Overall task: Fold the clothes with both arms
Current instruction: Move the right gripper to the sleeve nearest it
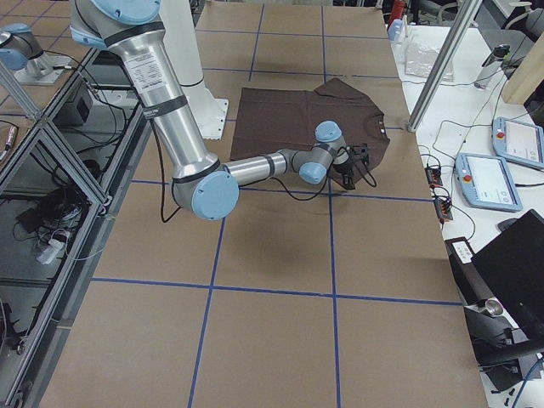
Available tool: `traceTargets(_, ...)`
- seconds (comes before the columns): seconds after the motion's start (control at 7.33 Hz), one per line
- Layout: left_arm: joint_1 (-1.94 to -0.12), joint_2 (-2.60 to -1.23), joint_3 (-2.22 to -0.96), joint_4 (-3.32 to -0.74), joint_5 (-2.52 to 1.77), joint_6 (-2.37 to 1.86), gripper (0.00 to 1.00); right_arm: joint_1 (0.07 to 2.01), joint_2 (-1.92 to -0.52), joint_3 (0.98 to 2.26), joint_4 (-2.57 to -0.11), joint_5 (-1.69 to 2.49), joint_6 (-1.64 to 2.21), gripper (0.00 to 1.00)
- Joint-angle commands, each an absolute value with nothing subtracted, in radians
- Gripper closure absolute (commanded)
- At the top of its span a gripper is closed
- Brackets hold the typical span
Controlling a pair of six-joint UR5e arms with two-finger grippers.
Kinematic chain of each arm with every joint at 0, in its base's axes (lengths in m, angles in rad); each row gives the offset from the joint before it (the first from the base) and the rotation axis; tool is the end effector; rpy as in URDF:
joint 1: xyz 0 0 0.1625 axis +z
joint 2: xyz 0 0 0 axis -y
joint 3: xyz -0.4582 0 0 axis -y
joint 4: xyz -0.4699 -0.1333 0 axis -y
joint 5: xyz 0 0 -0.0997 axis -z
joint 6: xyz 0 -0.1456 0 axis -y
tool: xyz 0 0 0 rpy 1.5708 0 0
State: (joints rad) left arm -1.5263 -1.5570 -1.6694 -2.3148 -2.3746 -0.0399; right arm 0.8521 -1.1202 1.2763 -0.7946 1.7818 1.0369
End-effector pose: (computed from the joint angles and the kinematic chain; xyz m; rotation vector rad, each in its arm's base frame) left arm -0.0016 -0.6044 0.5756 0.7502 0.7887 0.3368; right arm -0.4740 -0.6980 0.5067 0.4435 -0.8405 0.1956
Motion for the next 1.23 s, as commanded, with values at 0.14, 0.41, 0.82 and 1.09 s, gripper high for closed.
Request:
traceTargets(0.14,-1.526,-1.557,-1.671,-2.315,-2.375,-0.040,0.00,0.831,-1.117,1.266,-0.796,1.753,1.037,0.33)
traceTargets(0.41,-1.526,-1.557,-1.669,-2.315,-2.375,-0.040,0.00,0.827,-1.115,1.255,-0.795,1.749,1.037,0.33)
traceTargets(0.82,-1.526,-1.557,-1.667,-2.315,-2.375,-0.040,0.00,0.824,-1.115,1.253,-0.795,1.749,1.037,0.34)
traceTargets(1.09,-1.526,-1.557,-1.667,-2.315,-2.375,-0.040,0.00,0.822,-1.115,1.250,-0.795,1.749,1.037,0.38)
